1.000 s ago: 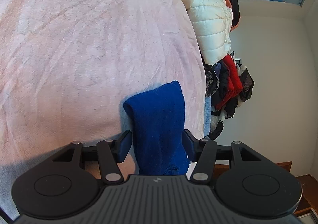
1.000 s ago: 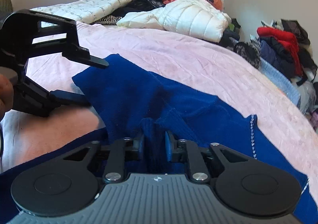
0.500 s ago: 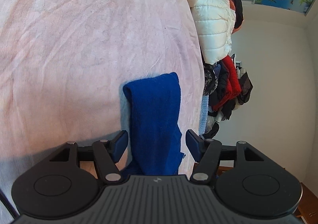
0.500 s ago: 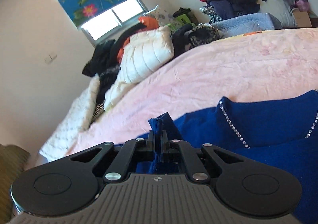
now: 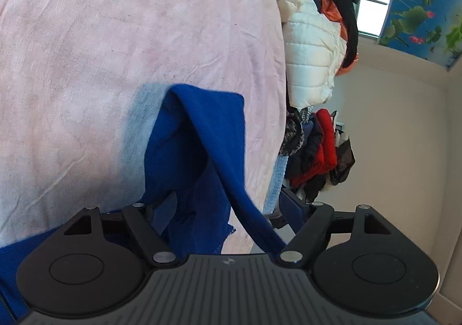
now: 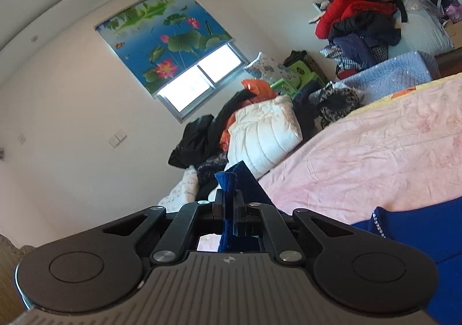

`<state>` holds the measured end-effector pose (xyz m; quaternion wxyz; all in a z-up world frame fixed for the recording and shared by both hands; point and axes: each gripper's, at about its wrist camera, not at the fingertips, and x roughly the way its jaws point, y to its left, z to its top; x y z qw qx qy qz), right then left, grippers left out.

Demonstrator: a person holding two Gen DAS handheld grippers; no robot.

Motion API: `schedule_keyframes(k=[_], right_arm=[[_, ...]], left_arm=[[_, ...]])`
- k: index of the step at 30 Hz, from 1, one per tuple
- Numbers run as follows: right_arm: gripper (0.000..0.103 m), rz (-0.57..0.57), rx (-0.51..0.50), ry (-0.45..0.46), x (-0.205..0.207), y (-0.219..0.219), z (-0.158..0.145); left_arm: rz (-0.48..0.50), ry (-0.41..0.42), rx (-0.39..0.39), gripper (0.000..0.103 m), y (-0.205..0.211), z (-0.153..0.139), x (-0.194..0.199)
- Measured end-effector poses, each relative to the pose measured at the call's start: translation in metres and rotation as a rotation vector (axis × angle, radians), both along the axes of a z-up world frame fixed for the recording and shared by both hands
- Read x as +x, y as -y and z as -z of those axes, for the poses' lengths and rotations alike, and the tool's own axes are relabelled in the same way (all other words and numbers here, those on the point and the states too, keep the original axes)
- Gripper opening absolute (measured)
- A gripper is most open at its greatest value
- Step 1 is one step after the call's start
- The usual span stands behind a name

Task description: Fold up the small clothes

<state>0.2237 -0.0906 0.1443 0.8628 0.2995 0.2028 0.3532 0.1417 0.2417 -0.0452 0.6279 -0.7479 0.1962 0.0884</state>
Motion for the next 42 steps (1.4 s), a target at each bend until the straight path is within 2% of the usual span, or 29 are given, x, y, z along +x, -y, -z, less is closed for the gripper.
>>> schedule_keyframes(k=[4,6,9,13,16,20,22,25,27,31,35,37,40,42], right_arm=[[0.008,0.067,0.058,0.034,-0.013,0.041,-0.009],[0.008,0.121,0.065,0.037,-0.020,0.072,-0.006],[0.008,0.237,0.082,0.001,-0.034,0.129,0.013],[0.008,0.387,0.119,-0.119,-0.050,0.192,0.067],[0.009,0.424,0.115,-0.184,-0.056,0.203,0.098],[0.008,0.445,0.183,-0.130,-0.076,0.214,0.104],[0.008,0.479,0.225,-0.146,-0.087,0.231,0.114],[0.009,0.506,0.204,-0.337,-0.081,0.251,0.163],[0.009,0.516,0.177,-0.405,-0.082,0.252,0.187],[0.008,0.531,0.228,-0.375,-0.086,0.246,0.190],[0.008,0.550,0.219,-0.442,-0.079,0.253,0.206],[0.008,0.548,0.212,-0.432,-0.080,0.253,0.204],[0.008,0.548,0.225,-0.387,-0.087,0.251,0.195],[0.008,0.551,0.218,-0.419,-0.086,0.255,0.205]], left_arm=[[-0.062,-0.048,0.040,0.077,-0.008,0.005,0.010],[-0.060,-0.049,0.023,0.077,-0.010,0.010,0.015],[-0.020,-0.045,0.029,0.077,-0.002,0.013,0.017],[-0.005,-0.051,0.055,0.077,0.012,0.015,0.019],[-0.007,-0.067,0.097,0.077,0.018,0.010,0.021],[0.016,-0.066,0.137,0.077,0.021,0.008,0.019],[0.024,-0.055,0.163,0.077,0.024,0.009,0.018],[0.042,-0.048,0.245,0.077,0.031,0.005,0.018],[0.070,-0.051,0.316,0.077,0.037,0.001,0.020],[0.120,-0.040,0.430,0.077,0.045,-0.005,0.021],[0.151,-0.013,0.517,0.077,0.052,-0.006,0.019],[0.168,0.003,0.573,0.077,0.057,-0.007,0.017],[0.199,0.028,0.688,0.077,0.068,-0.009,0.015],[0.221,0.055,0.795,0.077,0.078,-0.008,0.011]])
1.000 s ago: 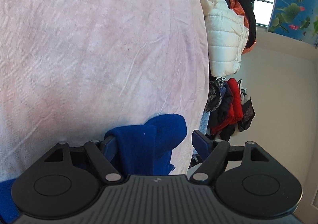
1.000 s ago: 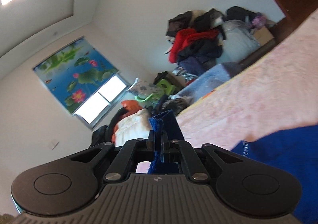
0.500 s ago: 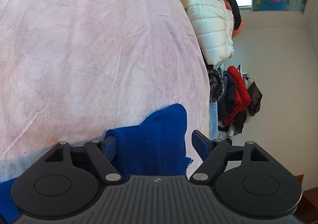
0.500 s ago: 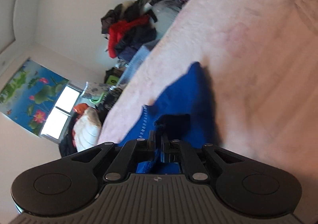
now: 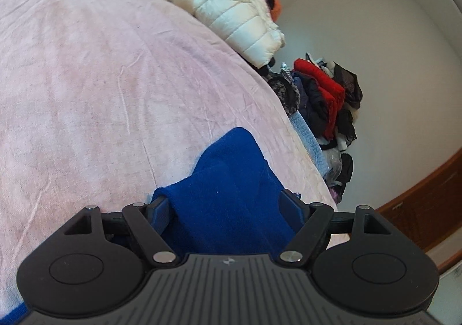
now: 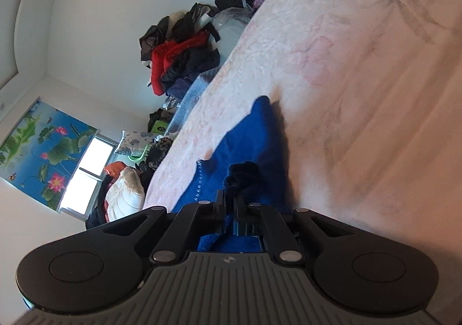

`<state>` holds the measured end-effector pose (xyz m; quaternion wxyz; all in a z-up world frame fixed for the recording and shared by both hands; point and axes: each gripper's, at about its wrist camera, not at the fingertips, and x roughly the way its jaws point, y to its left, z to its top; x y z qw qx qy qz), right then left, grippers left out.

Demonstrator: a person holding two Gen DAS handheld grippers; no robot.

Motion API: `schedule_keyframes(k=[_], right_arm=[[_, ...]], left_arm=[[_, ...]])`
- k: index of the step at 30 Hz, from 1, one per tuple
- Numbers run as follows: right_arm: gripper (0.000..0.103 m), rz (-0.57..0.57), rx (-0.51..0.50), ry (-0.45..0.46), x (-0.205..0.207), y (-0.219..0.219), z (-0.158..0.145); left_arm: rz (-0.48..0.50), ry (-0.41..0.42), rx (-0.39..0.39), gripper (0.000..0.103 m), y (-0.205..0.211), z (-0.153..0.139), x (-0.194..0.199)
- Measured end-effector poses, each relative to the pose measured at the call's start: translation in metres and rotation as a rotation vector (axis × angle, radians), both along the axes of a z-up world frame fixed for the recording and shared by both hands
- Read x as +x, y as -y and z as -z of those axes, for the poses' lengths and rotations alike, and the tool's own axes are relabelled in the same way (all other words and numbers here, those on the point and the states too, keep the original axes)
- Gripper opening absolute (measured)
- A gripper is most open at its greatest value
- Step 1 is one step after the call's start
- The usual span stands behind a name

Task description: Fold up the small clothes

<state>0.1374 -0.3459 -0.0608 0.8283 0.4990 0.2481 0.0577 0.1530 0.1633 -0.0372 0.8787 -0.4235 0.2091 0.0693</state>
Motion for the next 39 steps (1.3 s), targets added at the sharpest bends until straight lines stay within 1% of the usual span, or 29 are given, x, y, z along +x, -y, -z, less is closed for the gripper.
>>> schedule_keyframes(k=[1,2,3,4,6,9,10,12,14,15,16,17,18,20,21,22,24,25,27,28,30,32,33,34,35,36,37,38,39], right_arm=[[0.008,0.008,0.012,-0.043,-0.002,0.003,0.008],[0.008,0.009,0.026,-0.047,-0.003,0.003,0.011],[0.008,0.006,0.012,-0.024,-0.008,0.002,0.008],[0.008,0.005,-0.027,0.009,-0.015,0.000,0.000],[0.007,0.012,-0.053,0.023,-0.014,0.002,-0.005],[0.007,0.059,0.018,-0.038,-0.014,0.019,0.012],[0.008,0.058,0.016,-0.018,-0.018,0.016,0.009],[0.007,0.031,-0.046,0.025,-0.024,0.007,-0.002],[0.007,0.018,-0.060,-0.006,-0.022,0.007,0.004],[0.001,0.012,-0.045,-0.039,-0.019,0.010,0.013],[0.003,0.004,-0.010,-0.046,-0.020,0.015,0.021],[0.010,0.006,-0.002,-0.052,-0.021,0.017,0.020],[0.019,0.013,-0.006,-0.054,-0.023,0.017,0.016],[0.027,0.045,-0.049,-0.028,-0.032,0.017,0.005],[0.034,0.083,-0.095,-0.004,-0.038,0.017,-0.004],[0.035,0.112,-0.144,0.024,-0.041,0.016,-0.014],[0.035,0.097,-0.246,0.090,-0.043,0.007,-0.037],[0.035,0.053,-0.316,0.124,-0.039,-0.004,-0.051],[0.051,-0.096,-0.477,0.132,-0.020,-0.032,-0.074],[0.051,-0.164,-0.563,0.121,-0.009,-0.047,-0.079],[0.051,-0.254,-0.710,0.099,0.010,-0.069,-0.080],[0.051,-0.294,-0.843,0.098,0.024,-0.084,-0.078],[0.051,-0.324,-0.901,0.086,0.031,-0.091,-0.076],[0.051,-0.365,-0.947,0.064,0.037,-0.097,-0.072],[0.051,-0.409,-0.980,0.043,0.042,-0.104,-0.069],[0.050,-0.454,-1.012,0.027,0.045,-0.111,-0.065],[0.050,-0.490,-1.041,0.008,0.046,-0.118,-0.061],[0.051,-0.517,-1.069,-0.017,0.046,-0.123,-0.056],[0.057,-0.521,-1.090,-0.022,0.042,-0.125,-0.050]], left_arm=[[0.015,0.015,0.056,0.077,0.006,0.001,-0.003],[0.030,0.027,0.103,0.077,0.010,0.001,-0.005],[0.035,0.039,0.124,0.077,0.014,0.002,-0.009],[0.033,0.042,0.108,0.078,0.013,0.002,-0.010],[0.033,0.048,0.098,0.077,0.011,0.002,-0.010],[0.035,0.052,0.102,0.078,0.011,0.002,-0.012],[0.035,0.057,0.100,0.078,0.011,0.003,-0.012],[0.031,0.056,0.102,0.078,0.012,0.003,-0.012],[0.029,0.056,0.105,0.078,0.013,0.003,-0.011],[0.030,0.057,0.104,0.078,0.013,0.004,-0.011],[0.030,0.058,0.103,0.078,0.014,0.004,-0.011],[0.031,0.059,0.103,0.078,0.014,0.004,-0.012],[0.029,0.059,0.103,0.078,0.014,0.004,-0.012],[0.029,0.059,0.105,0.078,0.014,0.004,-0.012],[0.030,0.059,0.104,0.078,0.013,0.004,-0.012],[0.029,0.060,0.104,0.078,0.014,0.004,-0.012],[0.031,0.055,0.106,0.078,0.014,0.003,-0.012],[0.032,0.042,0.110,0.078,0.014,0.001,-0.014],[0.036,-0.023,0.148,0.078,0.022,-0.011,-0.021],[0.052,-0.047,0.186,0.078,0.029,-0.021,-0.028],[0.092,-0.012,0.275,0.078,0.040,-0.043,-0.045],[0.103,0.063,0.361,0.078,0.047,-0.066,-0.055],[0.105,0.085,0.393,0.080,0.050,-0.075,-0.053],[0.116,0.092,0.424,0.084,0.053,-0.084,-0.044],[0.150,0.087,0.447,0.087,0.055,-0.088,-0.029],[0.211,0.056,0.481,0.087,0.060,-0.087,-0.009],[0.279,-0.009,0.525,0.087,0.066,-0.080,0.016],[0.316,-0.095,0.566,0.087,0.072,-0.070,0.039],[0.342,-0.178,0.591,0.087,0.074,-0.058,0.059]])
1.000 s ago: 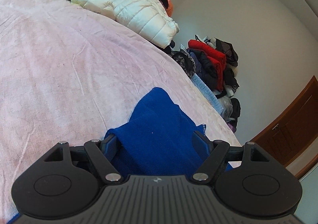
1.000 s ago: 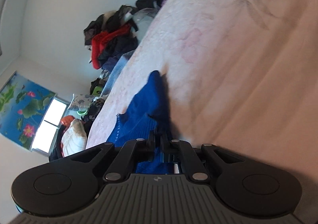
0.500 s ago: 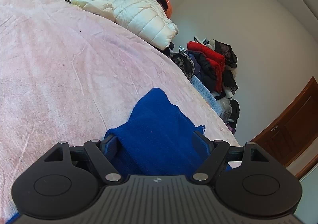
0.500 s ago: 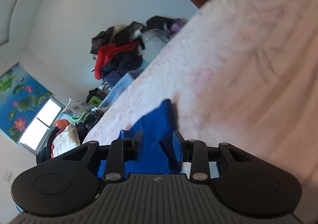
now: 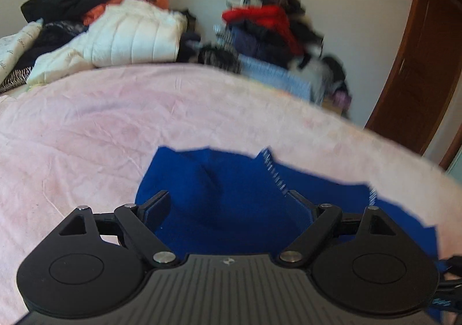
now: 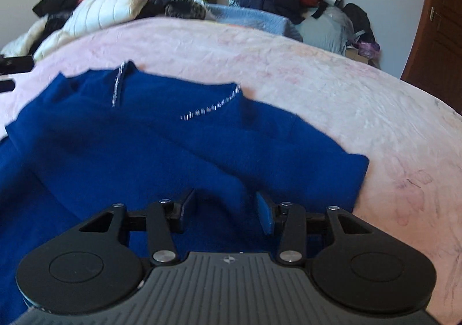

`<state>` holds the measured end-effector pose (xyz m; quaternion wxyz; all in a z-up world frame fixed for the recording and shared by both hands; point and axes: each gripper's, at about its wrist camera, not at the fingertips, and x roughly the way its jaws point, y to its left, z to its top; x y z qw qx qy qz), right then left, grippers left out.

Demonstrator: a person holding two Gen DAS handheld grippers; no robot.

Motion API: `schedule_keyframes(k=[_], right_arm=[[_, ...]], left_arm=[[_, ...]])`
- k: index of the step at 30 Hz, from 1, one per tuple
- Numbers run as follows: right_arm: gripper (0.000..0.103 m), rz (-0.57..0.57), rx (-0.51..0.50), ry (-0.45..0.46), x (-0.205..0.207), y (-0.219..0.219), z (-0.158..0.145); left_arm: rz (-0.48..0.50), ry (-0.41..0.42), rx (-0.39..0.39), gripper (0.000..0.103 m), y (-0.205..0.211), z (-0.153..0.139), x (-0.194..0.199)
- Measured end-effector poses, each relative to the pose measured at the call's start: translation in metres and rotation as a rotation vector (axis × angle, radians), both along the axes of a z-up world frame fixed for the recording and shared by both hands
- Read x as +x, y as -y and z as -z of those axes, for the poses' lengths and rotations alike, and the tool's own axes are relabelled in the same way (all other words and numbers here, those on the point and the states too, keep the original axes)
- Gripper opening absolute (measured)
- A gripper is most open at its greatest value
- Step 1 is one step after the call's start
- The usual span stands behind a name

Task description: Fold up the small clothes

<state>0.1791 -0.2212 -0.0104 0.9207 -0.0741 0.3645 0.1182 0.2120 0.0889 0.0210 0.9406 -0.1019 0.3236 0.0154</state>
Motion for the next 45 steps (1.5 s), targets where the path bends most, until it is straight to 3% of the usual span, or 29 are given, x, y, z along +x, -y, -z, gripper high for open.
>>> schedule_keyframes(k=[3,7,8,13,15,17,18,20,22,23,25,27,30,34,38,41,45], right_arm=[[0.062,0.033,0.068,-0.001,-0.007,0.019,0.005],[0.070,0.017,0.053,0.016,-0.017,0.028,0.011],[0.071,0.012,0.060,0.019,-0.018,0.030,0.011],[0.077,0.025,0.060,-0.012,-0.008,0.026,0.005],[0.071,0.059,0.085,-0.003,-0.014,0.029,-0.006],[0.076,0.060,0.165,0.037,-0.027,0.034,-0.017],[0.083,0.044,0.198,0.038,-0.030,0.035,-0.018],[0.087,0.033,0.188,0.007,-0.029,0.031,-0.012],[0.085,0.058,0.134,-0.015,-0.024,0.029,0.003],[0.083,0.060,0.128,0.016,-0.027,0.031,0.004],[0.080,0.108,0.133,0.003,-0.033,0.036,-0.006],[0.082,0.138,0.149,0.023,-0.051,0.045,-0.022],[0.086,0.090,0.238,0.044,-0.097,0.063,-0.039],[0.086,0.065,0.387,-0.034,-0.150,0.081,-0.040],[0.084,0.128,0.616,-0.187,-0.191,0.103,-0.023],[0.084,0.177,0.700,-0.251,-0.214,0.114,-0.011],[0.084,0.200,0.759,-0.341,-0.236,0.116,0.008]], left_arm=[[-0.005,-0.119,0.062,0.087,-0.004,0.028,0.030],[0.055,-0.117,0.141,0.103,-0.007,0.041,0.038],[0.059,-0.111,0.161,0.103,-0.007,0.043,0.042],[0.023,-0.131,0.154,0.103,-0.009,0.031,0.045],[-0.002,-0.078,0.119,0.103,-0.013,0.016,0.026],[0.035,-0.022,0.089,0.103,-0.011,0.004,0.004],[0.061,-0.031,0.091,0.103,-0.007,0.004,-0.001],[0.104,-0.086,0.135,0.103,0.005,0.015,-0.001],[0.099,-0.136,0.183,0.103,0.008,0.036,0.003],[0.080,-0.102,0.175,0.103,0.005,0.035,-0.001],[-0.009,-0.104,0.147,0.103,-0.004,0.025,-0.011],[-0.071,-0.031,0.085,0.103,-0.017,0.007,-0.041],[-0.075,0.029,-0.053,0.103,-0.037,-0.011,-0.098],[-0.069,0.055,-0.188,0.103,-0.059,-0.013,-0.174],[-0.170,-0.003,-0.348,0.103,-0.088,0.005,-0.236],[-0.182,-0.113,-0.425,0.103,-0.101,0.025,-0.262],[-0.089,-0.144,-0.457,0.103,-0.106,0.029,-0.286]])
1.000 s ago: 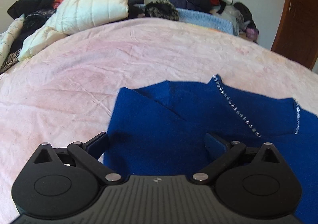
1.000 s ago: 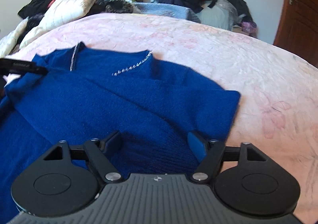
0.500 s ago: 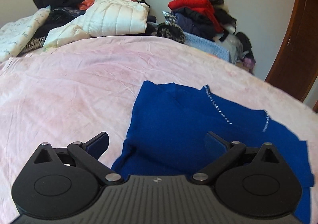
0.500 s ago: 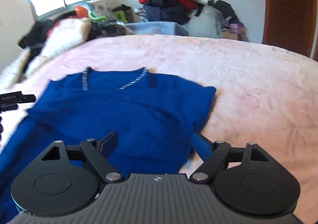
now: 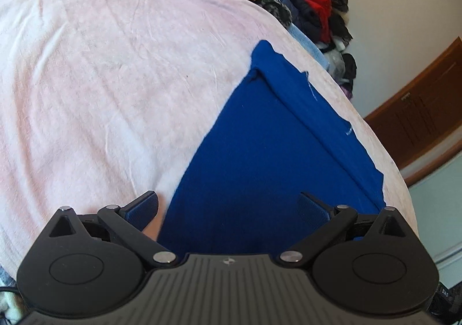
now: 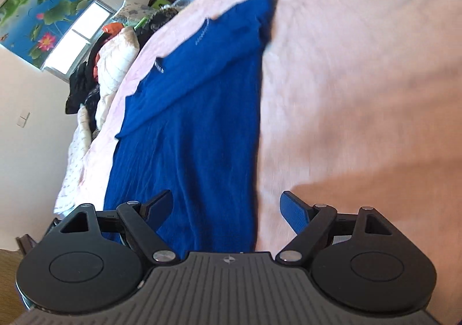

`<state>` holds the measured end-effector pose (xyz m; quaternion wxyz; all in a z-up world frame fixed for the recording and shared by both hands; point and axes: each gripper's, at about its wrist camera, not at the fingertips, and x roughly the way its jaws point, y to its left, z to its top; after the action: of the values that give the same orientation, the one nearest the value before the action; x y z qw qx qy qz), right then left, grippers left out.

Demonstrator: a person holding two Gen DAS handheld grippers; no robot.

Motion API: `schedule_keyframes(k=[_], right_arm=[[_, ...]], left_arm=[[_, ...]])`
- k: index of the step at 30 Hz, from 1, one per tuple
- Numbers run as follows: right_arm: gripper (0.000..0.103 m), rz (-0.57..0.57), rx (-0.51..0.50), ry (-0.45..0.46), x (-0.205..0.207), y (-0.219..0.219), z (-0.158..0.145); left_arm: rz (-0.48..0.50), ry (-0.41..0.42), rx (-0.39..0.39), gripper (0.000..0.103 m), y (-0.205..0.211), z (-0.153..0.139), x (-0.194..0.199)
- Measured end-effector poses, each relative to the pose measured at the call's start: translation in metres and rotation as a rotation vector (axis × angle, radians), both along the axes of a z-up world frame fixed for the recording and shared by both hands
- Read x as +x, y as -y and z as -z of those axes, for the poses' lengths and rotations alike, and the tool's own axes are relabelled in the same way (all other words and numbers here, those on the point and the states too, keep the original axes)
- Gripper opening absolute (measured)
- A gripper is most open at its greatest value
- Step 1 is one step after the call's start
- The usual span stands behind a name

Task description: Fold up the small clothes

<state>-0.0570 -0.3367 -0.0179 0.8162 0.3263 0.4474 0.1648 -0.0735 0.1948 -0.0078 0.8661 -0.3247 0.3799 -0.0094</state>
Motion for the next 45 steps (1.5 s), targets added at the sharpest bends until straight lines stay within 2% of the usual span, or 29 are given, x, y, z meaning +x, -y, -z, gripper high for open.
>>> schedule_keyframes(k=[2,7,9,11,16,18,19,20,25,26,27,28,29,33,34,35,37,40,45], right_arm=[[0.084,0.000,0.053,-0.016,-0.011,0.000,0.004],[0.085,-0.008,0.226,-0.085,-0.032,0.001,0.018],[0.085,-0.011,0.268,-0.098,-0.040,-0.002,0.022],[0.085,-0.015,0.288,-0.100,-0.049,-0.005,0.023],[0.086,-0.061,0.306,-0.118,-0.065,-0.014,0.023],[0.087,-0.078,0.321,-0.113,-0.070,-0.018,0.023],[0.086,-0.082,0.327,-0.112,-0.072,-0.019,0.023],[0.083,-0.078,0.330,-0.116,-0.074,-0.019,0.023],[0.063,-0.080,0.365,-0.155,-0.080,-0.021,0.029],[0.053,-0.073,0.364,-0.166,-0.081,-0.022,0.031],[0.047,-0.058,0.357,-0.180,-0.082,-0.021,0.034],[0.044,-0.047,0.356,-0.195,-0.082,-0.021,0.038],[0.036,-0.034,0.363,-0.210,-0.082,-0.021,0.040],[0.014,-0.003,0.379,-0.249,-0.082,-0.023,0.052],[0.008,0.000,0.385,-0.257,-0.082,-0.024,0.055],[0.005,-0.003,0.398,-0.256,-0.083,-0.025,0.057],[0.007,0.000,0.414,-0.249,-0.084,-0.025,0.057],[0.009,-0.009,0.406,-0.230,-0.084,-0.026,0.053],[0.009,-0.021,0.475,-0.170,-0.077,-0.022,0.035]], left_arm=[[0.040,-0.021,-0.102,0.103,-0.010,0.003,-0.003],[0.097,-0.101,-0.453,0.103,-0.035,0.026,-0.011],[0.117,-0.131,-0.532,0.103,-0.035,0.036,-0.017],[0.122,-0.126,-0.555,0.103,-0.035,0.041,-0.025],[0.141,-0.135,-0.541,0.100,-0.034,0.039,-0.031],[0.145,-0.149,-0.508,0.085,-0.031,0.038,-0.030],[0.150,-0.166,-0.486,0.066,-0.029,0.038,-0.029],[0.152,-0.185,-0.463,0.052,-0.027,0.039,-0.028],[0.161,-0.195,-0.446,0.051,-0.028,0.038,-0.029],[0.163,-0.193,-0.438,0.051,-0.027,0.038,-0.029],[0.168,-0.192,-0.425,0.051,-0.026,0.036,-0.029],[0.172,-0.194,-0.406,0.048,-0.024,0.035,-0.030],[0.175,-0.199,-0.382,0.042,-0.023,0.033,-0.029],[0.199,-0.212,-0.310,0.037,-0.017,0.027,-0.028],[0.201,-0.216,-0.288,0.031,-0.016,0.026,-0.029],[0.201,-0.223,-0.261,0.019,-0.014,0.025,-0.029],[0.192,-0.244,-0.214,0.006,-0.013,0.027,-0.029],[0.186,-0.244,-0.229,0.005,-0.016,0.026,-0.029],[0.201,-0.183,-0.294,0.005,-0.022,0.004,-0.022]])
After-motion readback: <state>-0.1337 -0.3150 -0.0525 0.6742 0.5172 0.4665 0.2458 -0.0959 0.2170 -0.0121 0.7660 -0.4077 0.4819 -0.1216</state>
